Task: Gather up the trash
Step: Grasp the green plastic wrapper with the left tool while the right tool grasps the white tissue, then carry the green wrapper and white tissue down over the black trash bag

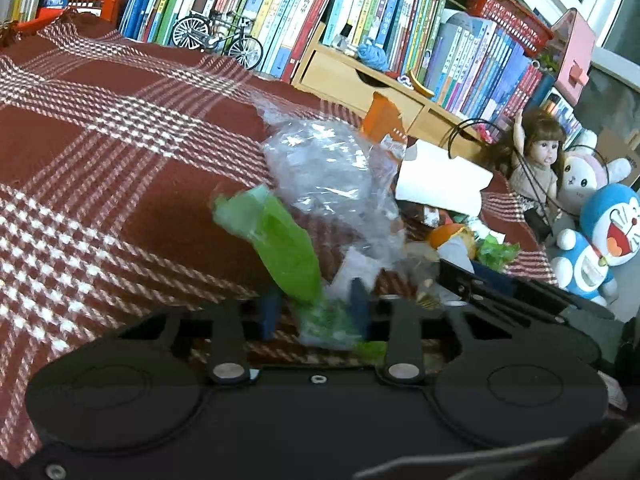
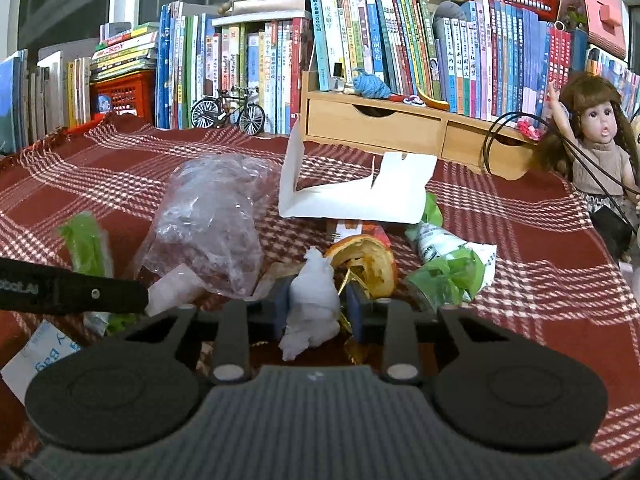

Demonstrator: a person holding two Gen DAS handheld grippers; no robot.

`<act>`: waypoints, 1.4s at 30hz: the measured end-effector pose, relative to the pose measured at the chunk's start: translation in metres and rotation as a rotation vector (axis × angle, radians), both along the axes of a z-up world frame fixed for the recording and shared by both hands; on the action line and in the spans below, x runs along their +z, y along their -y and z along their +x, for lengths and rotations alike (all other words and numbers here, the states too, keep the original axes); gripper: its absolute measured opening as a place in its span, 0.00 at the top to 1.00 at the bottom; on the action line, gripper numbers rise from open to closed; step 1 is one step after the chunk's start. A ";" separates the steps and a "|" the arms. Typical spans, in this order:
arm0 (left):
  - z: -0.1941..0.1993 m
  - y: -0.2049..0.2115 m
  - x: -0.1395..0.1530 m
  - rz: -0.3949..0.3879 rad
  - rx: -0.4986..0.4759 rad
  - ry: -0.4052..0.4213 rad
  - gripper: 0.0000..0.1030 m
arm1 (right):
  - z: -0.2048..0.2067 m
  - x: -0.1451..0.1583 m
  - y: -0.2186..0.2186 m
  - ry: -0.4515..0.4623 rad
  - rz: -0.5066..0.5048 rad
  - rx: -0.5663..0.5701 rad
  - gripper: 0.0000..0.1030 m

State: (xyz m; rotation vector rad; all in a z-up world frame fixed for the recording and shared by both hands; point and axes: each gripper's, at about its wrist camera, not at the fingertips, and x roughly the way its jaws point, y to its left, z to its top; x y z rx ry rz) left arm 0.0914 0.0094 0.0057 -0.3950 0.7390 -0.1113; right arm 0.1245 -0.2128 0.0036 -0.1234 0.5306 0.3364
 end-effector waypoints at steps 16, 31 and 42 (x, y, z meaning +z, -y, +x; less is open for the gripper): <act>-0.031 -0.005 0.047 0.104 0.013 0.140 0.74 | -0.028 0.029 0.023 0.056 0.108 0.005 0.72; -0.061 -0.003 0.057 0.171 -0.006 0.156 0.74 | -0.067 0.044 0.026 0.087 0.131 0.044 0.72; -0.089 0.004 0.063 0.210 -0.028 0.192 0.74 | -0.093 0.047 0.028 0.086 0.157 0.061 0.72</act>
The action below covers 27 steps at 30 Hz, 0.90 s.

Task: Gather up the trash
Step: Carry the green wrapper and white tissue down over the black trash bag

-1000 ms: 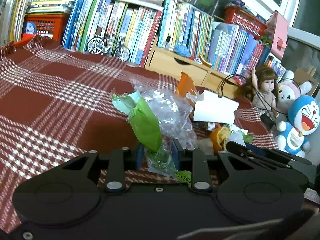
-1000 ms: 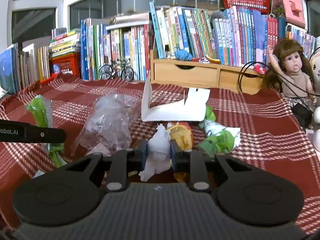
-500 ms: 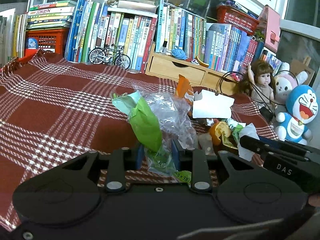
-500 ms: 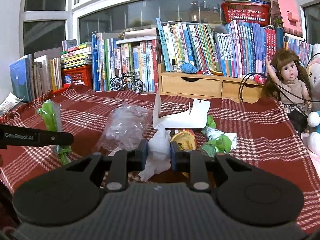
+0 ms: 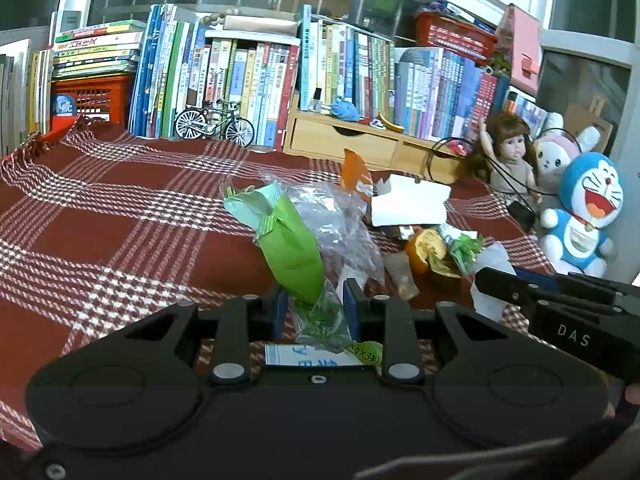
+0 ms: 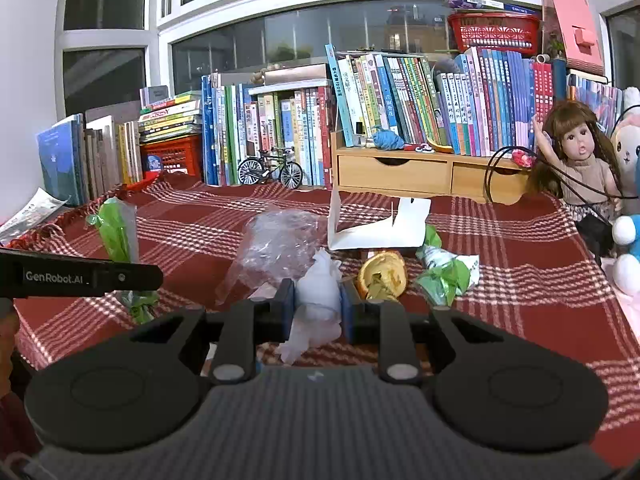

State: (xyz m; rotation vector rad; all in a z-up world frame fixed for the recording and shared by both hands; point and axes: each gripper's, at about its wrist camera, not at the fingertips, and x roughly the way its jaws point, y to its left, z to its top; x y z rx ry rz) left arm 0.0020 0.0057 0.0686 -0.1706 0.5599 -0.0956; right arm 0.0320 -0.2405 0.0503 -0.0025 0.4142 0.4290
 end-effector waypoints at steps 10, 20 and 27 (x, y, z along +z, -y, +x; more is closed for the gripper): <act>-0.043 0.004 -0.002 0.013 -0.036 0.016 0.73 | -0.041 -0.004 -0.001 -0.017 0.021 0.066 0.72; -0.097 0.009 -0.013 0.020 -0.088 -0.007 0.73 | -0.087 -0.020 -0.002 -0.086 0.042 0.117 0.72; -0.133 0.013 -0.039 0.021 -0.101 -0.089 0.74 | -0.118 -0.037 0.000 -0.161 0.036 0.140 0.72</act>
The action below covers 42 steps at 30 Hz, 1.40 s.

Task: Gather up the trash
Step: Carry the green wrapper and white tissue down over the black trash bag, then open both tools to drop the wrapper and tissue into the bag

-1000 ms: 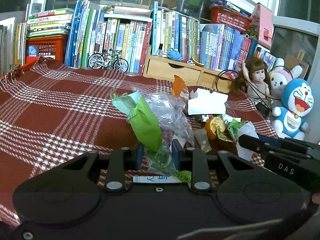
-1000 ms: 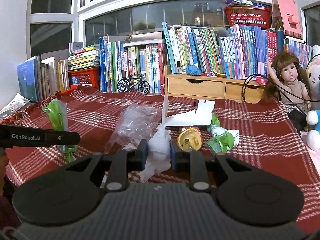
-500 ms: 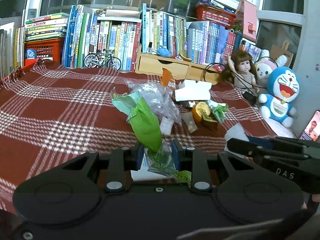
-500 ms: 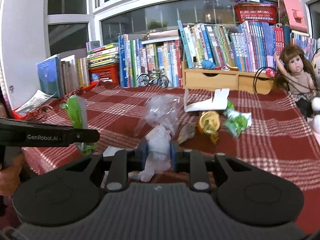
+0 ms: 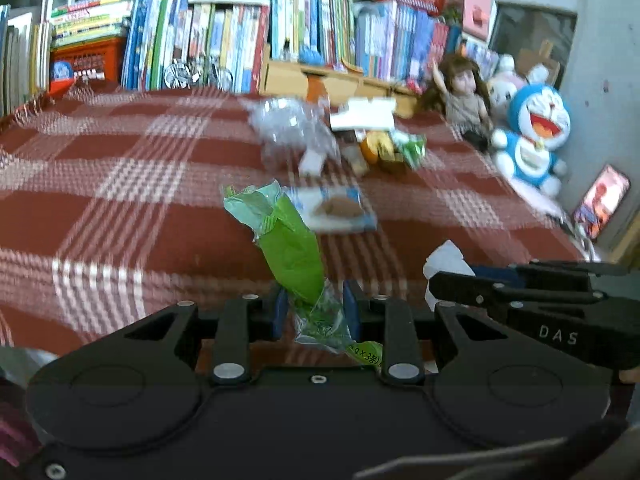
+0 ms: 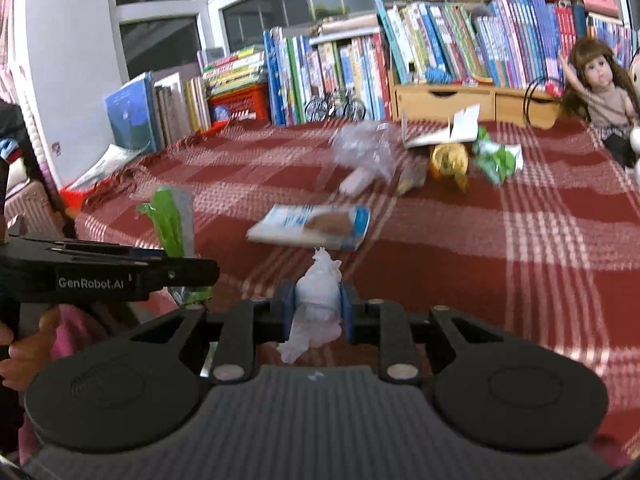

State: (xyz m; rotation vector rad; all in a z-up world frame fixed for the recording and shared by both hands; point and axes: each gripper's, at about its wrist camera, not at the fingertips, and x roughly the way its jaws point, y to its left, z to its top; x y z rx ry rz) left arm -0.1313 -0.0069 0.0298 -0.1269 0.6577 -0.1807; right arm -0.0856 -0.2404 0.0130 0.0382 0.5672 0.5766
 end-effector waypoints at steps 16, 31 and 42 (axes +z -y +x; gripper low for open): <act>0.009 0.016 -0.110 0.188 -0.094 -0.358 0.73 | -0.005 -0.095 -0.005 -0.304 -0.062 0.029 0.71; 0.013 0.020 -0.146 0.269 -0.120 -0.432 0.72 | 0.005 -0.129 -0.016 -0.385 -0.094 0.034 0.67; 0.023 0.022 -0.139 0.270 -0.111 -0.426 0.40 | 0.008 -0.128 -0.016 -0.388 -0.086 0.030 0.42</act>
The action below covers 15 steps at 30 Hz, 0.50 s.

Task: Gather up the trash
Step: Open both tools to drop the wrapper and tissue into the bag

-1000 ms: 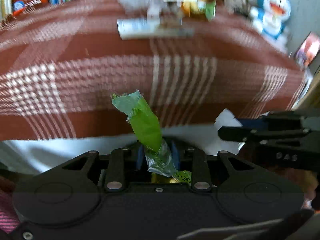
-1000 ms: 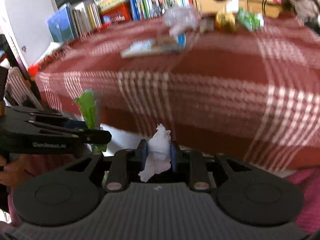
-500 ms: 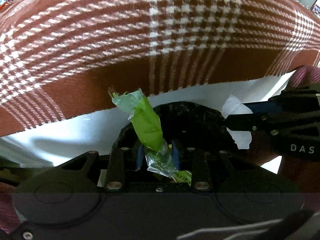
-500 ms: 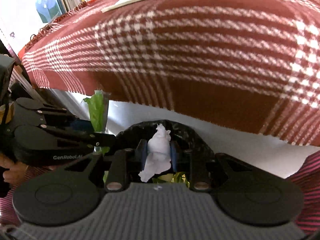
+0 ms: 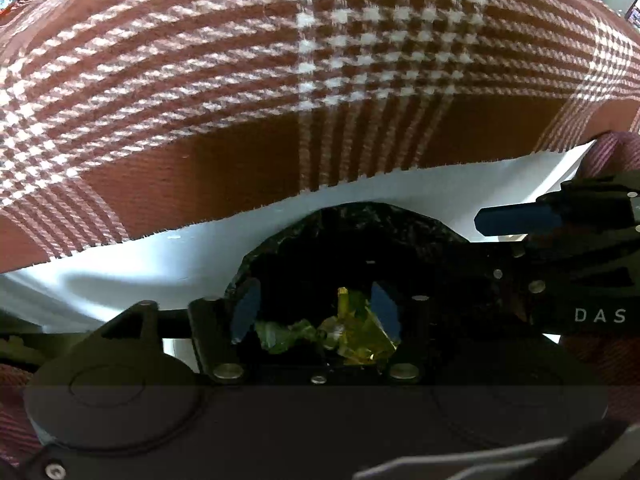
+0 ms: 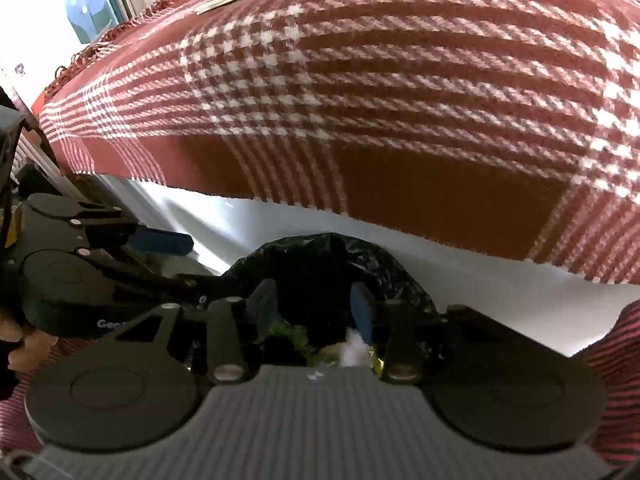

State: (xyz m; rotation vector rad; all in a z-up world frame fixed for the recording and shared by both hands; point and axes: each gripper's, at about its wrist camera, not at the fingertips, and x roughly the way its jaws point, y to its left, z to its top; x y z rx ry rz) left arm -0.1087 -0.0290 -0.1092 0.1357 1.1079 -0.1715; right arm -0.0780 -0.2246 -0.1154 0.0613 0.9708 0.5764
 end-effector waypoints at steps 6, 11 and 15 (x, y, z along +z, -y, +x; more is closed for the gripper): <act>-0.002 0.001 0.020 -0.005 0.000 0.028 0.35 | -0.001 0.009 0.004 0.021 0.014 -0.013 0.40; -0.003 0.001 0.038 -0.017 -0.002 0.057 0.34 | -0.002 0.021 0.005 0.060 0.018 -0.014 0.39; -0.011 0.000 0.060 -0.031 -0.016 0.099 0.34 | -0.006 0.036 0.006 0.098 0.024 -0.002 0.37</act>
